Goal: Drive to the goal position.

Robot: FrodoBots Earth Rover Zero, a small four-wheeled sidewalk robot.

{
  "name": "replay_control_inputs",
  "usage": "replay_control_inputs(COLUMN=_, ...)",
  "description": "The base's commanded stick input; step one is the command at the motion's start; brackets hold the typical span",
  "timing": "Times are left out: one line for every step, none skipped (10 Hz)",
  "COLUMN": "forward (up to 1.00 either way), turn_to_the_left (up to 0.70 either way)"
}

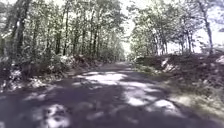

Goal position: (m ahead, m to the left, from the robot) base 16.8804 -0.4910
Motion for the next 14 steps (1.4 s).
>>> replay_control_inputs(forward=0.45, turn_to_the_left=0.00)
replay_control_inputs(forward=0.45, turn_to_the_left=0.00)
replay_control_inputs(forward=0.45, turn_to_the_left=0.00)
replay_control_inputs(forward=0.45, turn_to_the_left=0.00)
replay_control_inputs(forward=0.45, turn_to_the_left=0.00)
replay_control_inputs(forward=0.45, turn_to_the_left=0.00)
replay_control_inputs(forward=0.45, turn_to_the_left=0.00)
replay_control_inputs(forward=0.45, turn_to_the_left=0.00)
replay_control_inputs(forward=0.45, turn_to_the_left=0.00)
replay_control_inputs(forward=0.45, turn_to_the_left=0.00)
replay_control_inputs(forward=0.45, turn_to_the_left=0.00)
replay_control_inputs(forward=0.45, turn_to_the_left=0.00)
replay_control_inputs(forward=0.45, turn_to_the_left=0.00)
replay_control_inputs(forward=0.45, turn_to_the_left=0.00)
